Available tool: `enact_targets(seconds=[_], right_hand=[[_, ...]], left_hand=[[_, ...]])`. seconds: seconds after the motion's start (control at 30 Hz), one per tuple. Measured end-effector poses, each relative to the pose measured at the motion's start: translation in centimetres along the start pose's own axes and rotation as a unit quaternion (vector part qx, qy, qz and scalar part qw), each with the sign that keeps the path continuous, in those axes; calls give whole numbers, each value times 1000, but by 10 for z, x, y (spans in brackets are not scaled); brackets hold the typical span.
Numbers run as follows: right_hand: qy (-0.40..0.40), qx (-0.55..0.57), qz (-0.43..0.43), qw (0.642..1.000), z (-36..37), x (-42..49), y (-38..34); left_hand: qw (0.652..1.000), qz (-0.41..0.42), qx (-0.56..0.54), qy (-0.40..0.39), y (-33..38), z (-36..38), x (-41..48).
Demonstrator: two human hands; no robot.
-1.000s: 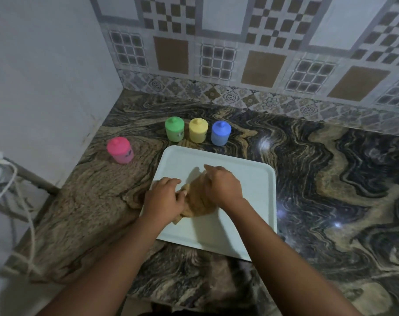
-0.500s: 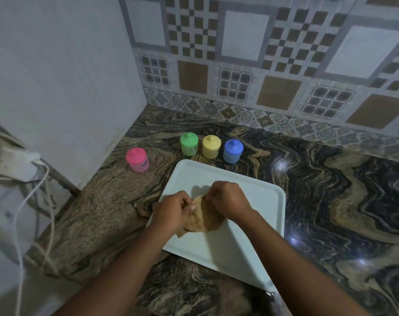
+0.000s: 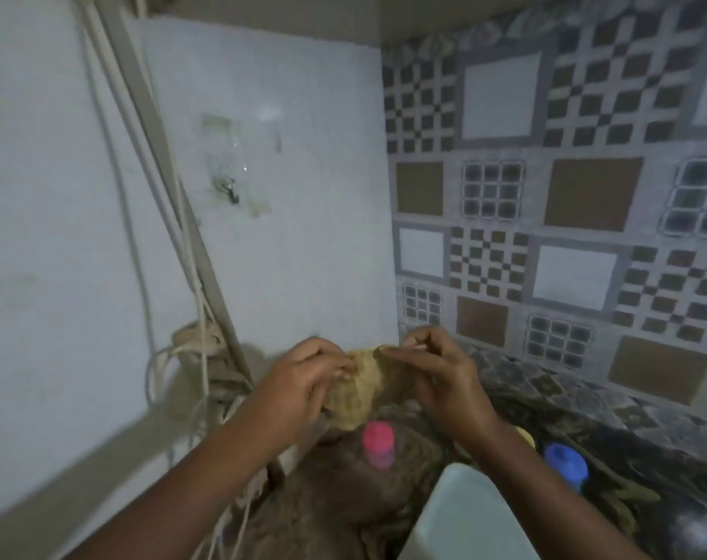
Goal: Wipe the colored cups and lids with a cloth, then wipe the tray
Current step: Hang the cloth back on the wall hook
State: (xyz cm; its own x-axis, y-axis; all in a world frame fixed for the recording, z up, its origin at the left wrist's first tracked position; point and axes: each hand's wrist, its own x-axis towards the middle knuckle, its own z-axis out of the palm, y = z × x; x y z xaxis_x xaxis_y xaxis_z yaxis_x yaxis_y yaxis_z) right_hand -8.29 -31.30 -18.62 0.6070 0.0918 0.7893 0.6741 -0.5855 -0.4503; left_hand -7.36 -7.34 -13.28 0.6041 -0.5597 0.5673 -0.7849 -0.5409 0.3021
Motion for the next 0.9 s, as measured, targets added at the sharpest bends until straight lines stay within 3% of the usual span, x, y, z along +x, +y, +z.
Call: enact_targets(seconds=[0.1,0.2,0.3,0.5,0.63,0.73,0.8,0.9], right_hand=[[21,17,-72,997,17,63,-15],[43,38,-111,992,35,124,-26],[55,60,-123,989,51,179,-38],[72,83,-111,988,74,247,-53],[45,110,-64,991,90,264,-56],[44,90,-49,994,105,266,-57],[51,115,-24,992,108,264,-58],[38,147,1,988,110,259,-58]], left_hand=[[997,-47,59,10,-12,-47,24],[969,-180,-140,99,-13,-88,50],[950,-199,-182,160,-12,-122,71],[960,-210,4,185,-12,-161,101],[950,-251,17,184,-22,-171,113],[954,-236,50,179,-36,-170,114],[950,-215,150,170,-42,-168,108],[898,-50,417,130,-65,-165,95]])
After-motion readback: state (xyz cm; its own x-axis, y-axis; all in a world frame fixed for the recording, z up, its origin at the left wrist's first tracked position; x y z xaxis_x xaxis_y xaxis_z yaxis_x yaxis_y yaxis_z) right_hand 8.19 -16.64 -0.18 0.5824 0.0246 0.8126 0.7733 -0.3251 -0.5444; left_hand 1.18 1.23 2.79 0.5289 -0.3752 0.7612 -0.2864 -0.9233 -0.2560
